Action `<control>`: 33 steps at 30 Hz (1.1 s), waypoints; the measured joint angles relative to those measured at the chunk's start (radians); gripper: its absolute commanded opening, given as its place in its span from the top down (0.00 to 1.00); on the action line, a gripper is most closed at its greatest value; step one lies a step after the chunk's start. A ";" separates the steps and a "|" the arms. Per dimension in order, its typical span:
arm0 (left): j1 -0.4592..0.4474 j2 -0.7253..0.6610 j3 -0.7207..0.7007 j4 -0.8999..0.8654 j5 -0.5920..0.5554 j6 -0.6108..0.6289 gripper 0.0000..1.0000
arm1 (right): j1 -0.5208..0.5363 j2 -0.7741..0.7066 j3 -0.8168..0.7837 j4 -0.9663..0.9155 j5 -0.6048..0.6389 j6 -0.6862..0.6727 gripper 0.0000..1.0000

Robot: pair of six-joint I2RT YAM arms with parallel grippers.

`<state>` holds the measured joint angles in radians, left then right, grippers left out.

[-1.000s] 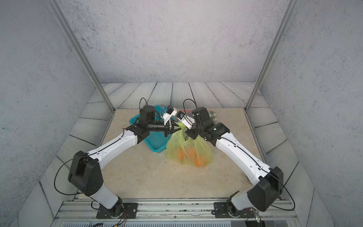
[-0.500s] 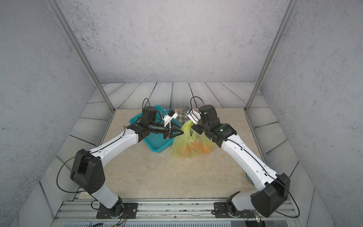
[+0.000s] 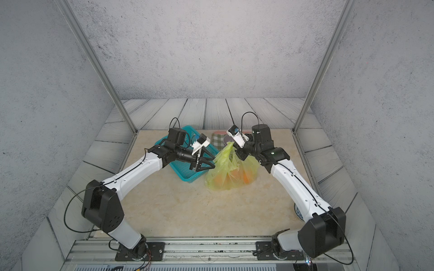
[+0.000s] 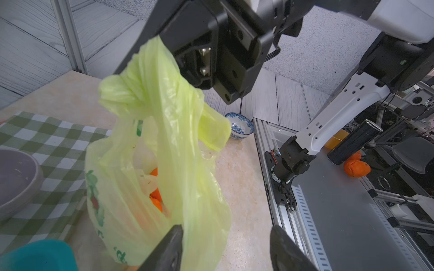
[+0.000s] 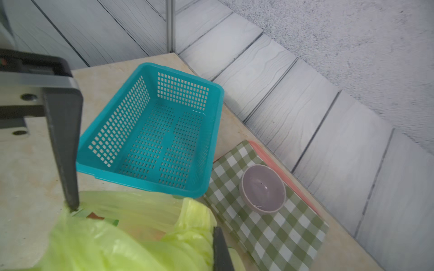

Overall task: Place the oranges into plastic bags & tie knots
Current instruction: Tie the plastic bag at the center of the board.

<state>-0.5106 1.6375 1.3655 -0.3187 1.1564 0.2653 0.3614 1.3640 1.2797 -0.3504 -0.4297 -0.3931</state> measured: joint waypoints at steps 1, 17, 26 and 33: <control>0.000 0.000 0.000 0.004 0.000 -0.005 0.43 | -0.006 0.000 -0.014 0.018 -0.035 0.009 1.00; -0.138 0.007 -0.121 0.258 0.010 -0.211 0.44 | -0.035 0.003 -0.116 0.188 -0.425 0.121 1.00; -0.084 -0.070 -0.089 0.078 0.009 -0.061 0.35 | -0.037 0.005 -0.116 0.160 -0.492 0.095 1.00; 0.042 -0.066 0.105 -0.173 -0.006 0.174 0.51 | -0.037 0.005 -0.116 0.136 -0.492 0.077 1.00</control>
<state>-0.4690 1.5719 1.4708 -0.4915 1.1507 0.4393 0.3241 1.3689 1.1633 -0.2146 -0.9222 -0.3164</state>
